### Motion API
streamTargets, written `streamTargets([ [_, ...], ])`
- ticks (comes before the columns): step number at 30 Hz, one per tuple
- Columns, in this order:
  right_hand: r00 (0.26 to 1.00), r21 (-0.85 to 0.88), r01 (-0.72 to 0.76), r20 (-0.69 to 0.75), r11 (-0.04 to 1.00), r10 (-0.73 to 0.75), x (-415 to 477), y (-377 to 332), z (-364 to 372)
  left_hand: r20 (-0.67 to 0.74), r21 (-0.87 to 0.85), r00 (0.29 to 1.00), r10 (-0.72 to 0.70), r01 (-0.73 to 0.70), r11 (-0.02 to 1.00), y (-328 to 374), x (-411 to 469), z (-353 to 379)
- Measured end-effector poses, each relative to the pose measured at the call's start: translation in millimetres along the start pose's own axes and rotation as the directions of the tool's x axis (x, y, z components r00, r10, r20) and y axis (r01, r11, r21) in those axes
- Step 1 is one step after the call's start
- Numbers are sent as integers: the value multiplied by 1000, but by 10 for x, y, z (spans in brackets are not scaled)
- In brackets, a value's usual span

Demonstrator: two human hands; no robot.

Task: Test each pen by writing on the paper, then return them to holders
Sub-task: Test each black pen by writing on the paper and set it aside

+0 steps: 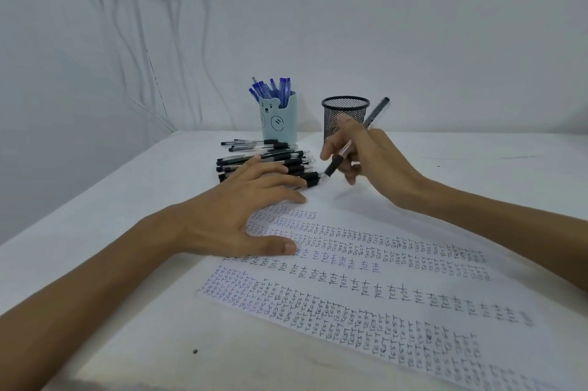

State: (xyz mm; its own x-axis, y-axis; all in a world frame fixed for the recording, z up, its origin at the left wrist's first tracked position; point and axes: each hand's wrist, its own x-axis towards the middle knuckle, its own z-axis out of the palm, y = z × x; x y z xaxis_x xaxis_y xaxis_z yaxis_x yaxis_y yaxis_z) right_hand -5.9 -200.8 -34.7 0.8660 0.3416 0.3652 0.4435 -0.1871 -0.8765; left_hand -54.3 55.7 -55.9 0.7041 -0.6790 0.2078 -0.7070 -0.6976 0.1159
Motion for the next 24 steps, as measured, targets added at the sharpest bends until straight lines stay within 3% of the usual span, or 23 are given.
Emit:
streamTargets([
  [4, 973, 85, -156, 185, 984, 139, -92, 38, 1, 2, -8, 1000, 4, -4, 1000, -3, 0, 10],
  [10, 941, 8, -171, 299, 985, 161, -132, 88, 46, 28, -15, 1000, -13, 13, 1000, 1, 6, 5],
  [24, 970, -107, -37, 237, 994, 61, -230, 81, 110, 46, -9, 999, -6, 6, 1000, 7, 8, -14],
])
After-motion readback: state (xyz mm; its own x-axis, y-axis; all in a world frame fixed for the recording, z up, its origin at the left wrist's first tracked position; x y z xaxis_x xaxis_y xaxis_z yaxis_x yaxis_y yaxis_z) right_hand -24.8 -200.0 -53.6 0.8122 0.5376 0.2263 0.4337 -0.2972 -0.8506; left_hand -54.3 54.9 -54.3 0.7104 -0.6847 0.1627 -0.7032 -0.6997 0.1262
